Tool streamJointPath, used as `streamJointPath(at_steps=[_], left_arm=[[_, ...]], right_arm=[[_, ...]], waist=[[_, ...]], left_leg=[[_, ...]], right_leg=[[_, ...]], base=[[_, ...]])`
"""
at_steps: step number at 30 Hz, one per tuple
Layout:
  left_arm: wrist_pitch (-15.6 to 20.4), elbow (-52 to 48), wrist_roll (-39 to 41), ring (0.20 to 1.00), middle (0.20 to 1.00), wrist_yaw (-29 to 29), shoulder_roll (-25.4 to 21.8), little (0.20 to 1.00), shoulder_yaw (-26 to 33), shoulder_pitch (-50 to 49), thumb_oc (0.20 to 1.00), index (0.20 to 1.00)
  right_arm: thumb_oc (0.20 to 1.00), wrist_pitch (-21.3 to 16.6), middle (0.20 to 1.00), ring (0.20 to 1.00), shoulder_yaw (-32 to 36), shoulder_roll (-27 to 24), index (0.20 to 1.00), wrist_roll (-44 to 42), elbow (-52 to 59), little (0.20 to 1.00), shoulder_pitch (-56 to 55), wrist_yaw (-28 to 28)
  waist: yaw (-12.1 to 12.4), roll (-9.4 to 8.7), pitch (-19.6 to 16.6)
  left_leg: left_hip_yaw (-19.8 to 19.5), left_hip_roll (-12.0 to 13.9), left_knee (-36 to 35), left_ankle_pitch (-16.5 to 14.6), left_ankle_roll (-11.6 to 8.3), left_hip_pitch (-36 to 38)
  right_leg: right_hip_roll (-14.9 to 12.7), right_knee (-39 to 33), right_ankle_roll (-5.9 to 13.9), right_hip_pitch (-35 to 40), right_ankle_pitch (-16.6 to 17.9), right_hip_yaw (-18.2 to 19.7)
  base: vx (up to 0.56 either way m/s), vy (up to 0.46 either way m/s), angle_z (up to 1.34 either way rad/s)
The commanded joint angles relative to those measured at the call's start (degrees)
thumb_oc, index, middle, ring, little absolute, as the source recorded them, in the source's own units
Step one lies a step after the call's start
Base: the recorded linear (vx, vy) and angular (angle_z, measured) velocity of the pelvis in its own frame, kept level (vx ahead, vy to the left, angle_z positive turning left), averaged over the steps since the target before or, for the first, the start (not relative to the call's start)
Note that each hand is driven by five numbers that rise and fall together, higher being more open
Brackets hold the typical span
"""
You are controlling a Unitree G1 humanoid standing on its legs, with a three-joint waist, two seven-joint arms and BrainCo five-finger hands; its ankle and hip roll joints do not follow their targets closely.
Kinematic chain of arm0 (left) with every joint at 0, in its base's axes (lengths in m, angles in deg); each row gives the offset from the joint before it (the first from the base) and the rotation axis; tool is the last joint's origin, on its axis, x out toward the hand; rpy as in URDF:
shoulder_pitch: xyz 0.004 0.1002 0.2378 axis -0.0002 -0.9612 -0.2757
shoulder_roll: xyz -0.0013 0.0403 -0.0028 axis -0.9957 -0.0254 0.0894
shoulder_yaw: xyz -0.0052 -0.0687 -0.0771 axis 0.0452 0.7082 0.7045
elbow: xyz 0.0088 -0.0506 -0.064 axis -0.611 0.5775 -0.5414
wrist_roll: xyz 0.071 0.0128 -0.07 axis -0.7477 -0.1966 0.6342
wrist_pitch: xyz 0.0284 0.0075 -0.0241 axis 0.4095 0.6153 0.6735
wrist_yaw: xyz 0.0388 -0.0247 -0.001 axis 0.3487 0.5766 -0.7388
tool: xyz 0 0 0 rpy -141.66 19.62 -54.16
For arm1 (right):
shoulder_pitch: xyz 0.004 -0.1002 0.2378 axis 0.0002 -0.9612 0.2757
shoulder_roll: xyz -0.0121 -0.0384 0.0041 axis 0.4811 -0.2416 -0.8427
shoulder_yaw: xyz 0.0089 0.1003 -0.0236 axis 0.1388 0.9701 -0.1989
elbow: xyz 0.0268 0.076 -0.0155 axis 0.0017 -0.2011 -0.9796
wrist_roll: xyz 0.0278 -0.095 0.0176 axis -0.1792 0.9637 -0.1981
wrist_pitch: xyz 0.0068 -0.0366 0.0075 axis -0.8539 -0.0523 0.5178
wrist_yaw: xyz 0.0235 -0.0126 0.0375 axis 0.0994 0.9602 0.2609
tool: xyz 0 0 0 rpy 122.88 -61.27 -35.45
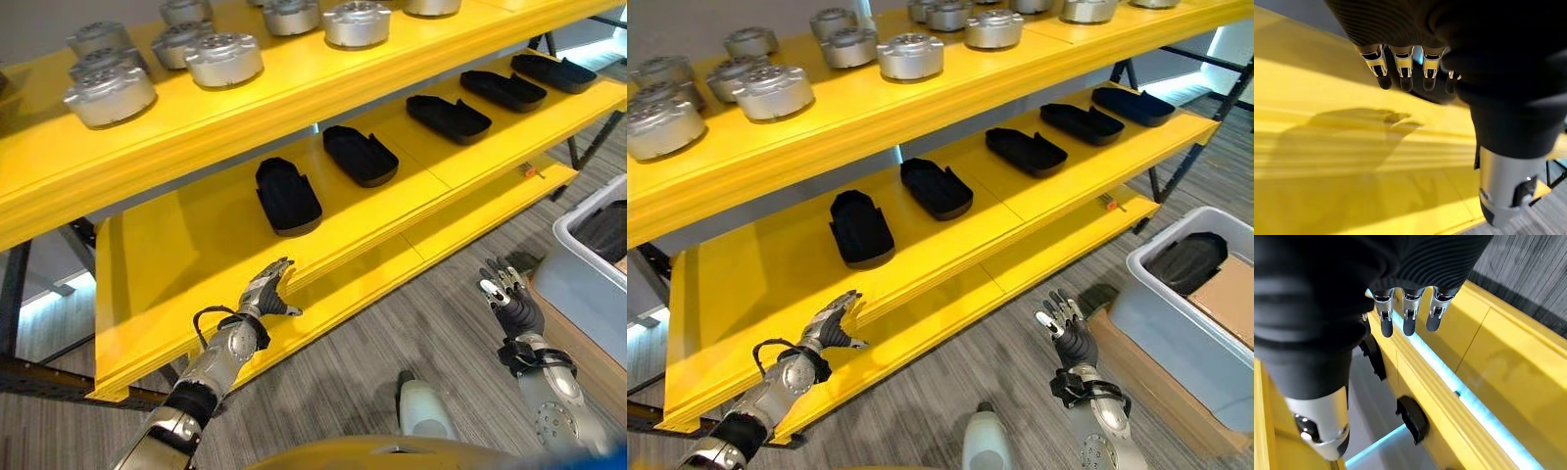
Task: Move parts from the plastic box to the shelf.
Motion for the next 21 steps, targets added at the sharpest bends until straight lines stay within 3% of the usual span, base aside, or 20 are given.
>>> streamJointPath(at_steps=[1, 21], left_arm=[[-1.6, 0.9, -2.6, 1.000, 1.000, 4.6, -2.1, 1.000, 1.2, 4.6, 1.000, 1.000], [-5.4, 19.9, 3.0, 1.000, 1.000, 11.6, 0.1, 1.000, 0.1, 17.7, 1.000, 1.000]], right_arm=[[1.000, -3.4, 1.000, 1.000, 0.3, 1.7, 1.000, -1.3, 3.7, 1.000, 2.3, 0.4], [1.000, -4.7, 1.000, 1.000, -2.5, -0.6, 1.000, -2.0, 4.5, 1.000, 3.3, 1.0]], waist=[[-1.2, -3.33, 3.0], [-4.4, -5.85, 6.8]], left_leg=[[-3.4, 6.3, -0.7, 11.5, -6.77, 0.5], [-0.8, 6.2, 1.0, 10.3, -7.01, -1.3]], right_leg=[[-2.7, -14.4, 4.20, 9.7, 4.3, 0.8], [-0.9, -11.7, 4.31, 3.0, 4.7, 4.4]], base=[[-0.03, 0.006, -0.18], [-0.01, -0.001, -0.11]])
